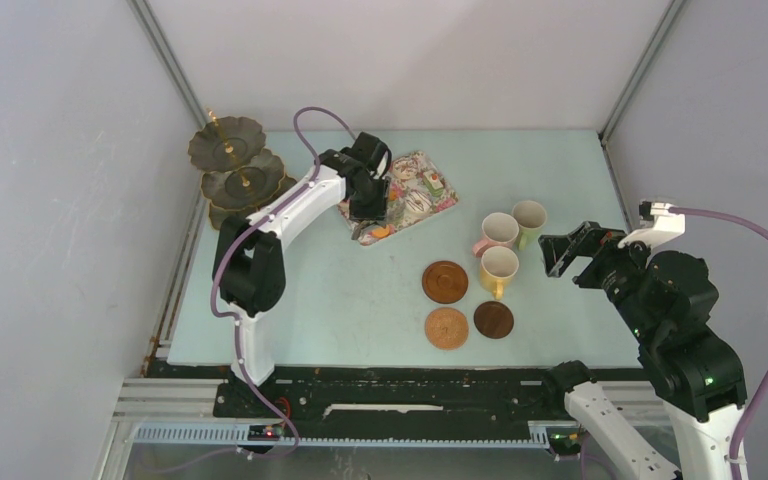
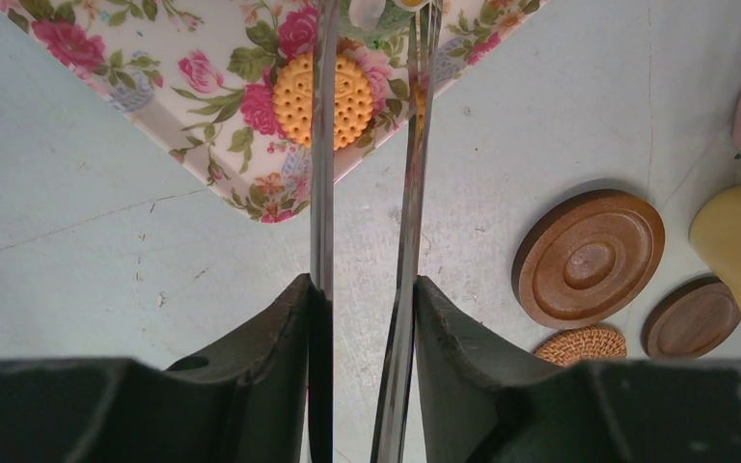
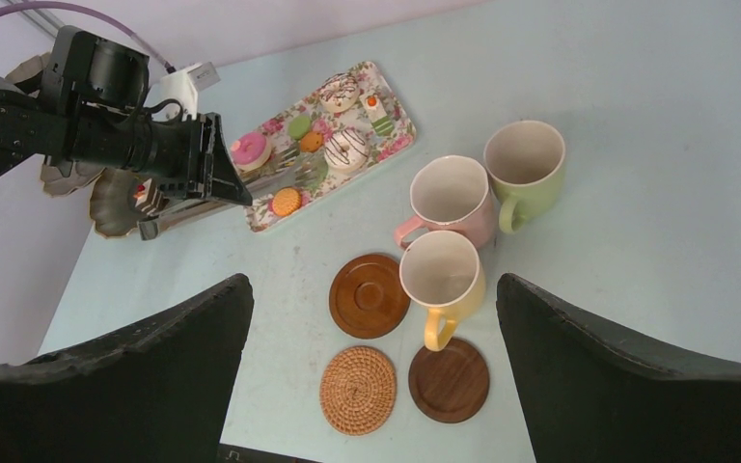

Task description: Serve the afternoon tea

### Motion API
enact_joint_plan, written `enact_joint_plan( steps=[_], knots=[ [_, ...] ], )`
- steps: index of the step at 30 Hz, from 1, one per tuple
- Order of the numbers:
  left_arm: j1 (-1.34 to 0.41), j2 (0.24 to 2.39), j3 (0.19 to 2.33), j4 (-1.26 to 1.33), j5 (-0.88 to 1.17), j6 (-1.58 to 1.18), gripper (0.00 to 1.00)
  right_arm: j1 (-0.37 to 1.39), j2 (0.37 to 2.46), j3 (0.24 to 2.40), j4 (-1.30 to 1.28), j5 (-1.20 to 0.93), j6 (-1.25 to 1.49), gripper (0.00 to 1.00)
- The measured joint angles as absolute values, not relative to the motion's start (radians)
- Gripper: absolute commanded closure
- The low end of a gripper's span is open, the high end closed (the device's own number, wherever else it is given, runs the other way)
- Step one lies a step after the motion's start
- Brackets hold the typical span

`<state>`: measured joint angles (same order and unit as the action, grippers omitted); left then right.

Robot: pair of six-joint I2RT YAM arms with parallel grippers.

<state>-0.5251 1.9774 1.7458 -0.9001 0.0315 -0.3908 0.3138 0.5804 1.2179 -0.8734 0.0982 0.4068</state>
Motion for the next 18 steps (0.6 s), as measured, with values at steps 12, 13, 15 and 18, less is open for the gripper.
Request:
enact_joint_plan(
  steps=[12,13,15,18],
  knots=[
    [-0.525,1.974,1.767,-0.912,0.000,-0.390,0.74,0.313,0.580,1.218,-0.875,0.089,0.406,0.00],
    [-0.525,1.969,1.767,-0.914,-0.004,-0.390,0.74,0.314,0.580,1.218,-0.875,0.086,0.407,0.00],
    [-0.525,1.956,1.767,-0.925,-0.015,-0.391,0.74,0.313,0.580,1.218,-0.875,0.082,0.406,0.00],
    [-0.523,1.916,1.763,-0.944,-0.030,-0.391,0.74,0.313,0.580,1.218,-0.875,0.075,0.406,0.00]
  ],
)
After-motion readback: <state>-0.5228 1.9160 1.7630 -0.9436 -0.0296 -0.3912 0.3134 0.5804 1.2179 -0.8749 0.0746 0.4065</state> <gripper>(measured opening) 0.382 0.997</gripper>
